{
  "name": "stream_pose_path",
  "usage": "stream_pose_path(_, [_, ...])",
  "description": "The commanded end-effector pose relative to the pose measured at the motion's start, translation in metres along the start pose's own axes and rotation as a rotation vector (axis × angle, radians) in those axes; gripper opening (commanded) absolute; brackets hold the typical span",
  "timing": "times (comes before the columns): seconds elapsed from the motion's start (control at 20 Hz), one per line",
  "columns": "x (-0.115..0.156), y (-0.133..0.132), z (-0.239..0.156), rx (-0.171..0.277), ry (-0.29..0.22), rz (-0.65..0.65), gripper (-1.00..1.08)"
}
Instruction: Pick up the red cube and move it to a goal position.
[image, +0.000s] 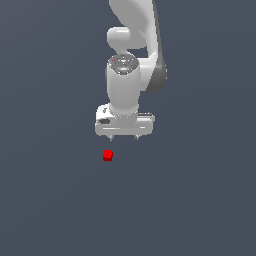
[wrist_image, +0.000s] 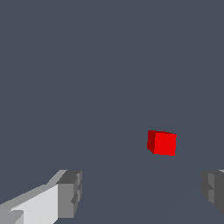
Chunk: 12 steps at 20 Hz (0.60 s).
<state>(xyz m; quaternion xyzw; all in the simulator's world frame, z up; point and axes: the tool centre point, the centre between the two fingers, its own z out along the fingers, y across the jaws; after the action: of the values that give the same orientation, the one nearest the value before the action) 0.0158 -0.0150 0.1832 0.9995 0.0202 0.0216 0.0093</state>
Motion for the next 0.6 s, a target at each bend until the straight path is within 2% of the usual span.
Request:
stream_pose_path(0.0, [0.0, 0.0, 0.0, 0.0, 0.0, 0.0, 1.0])
stream_pose_path(0.25, [-0.001, 0.005, 0.01, 0.001, -0.003, 0.006, 1.0])
stream_pose_path(0.55, [-0.004, 0.024, 0.048, 0.004, -0.013, 0.028, 1.0])
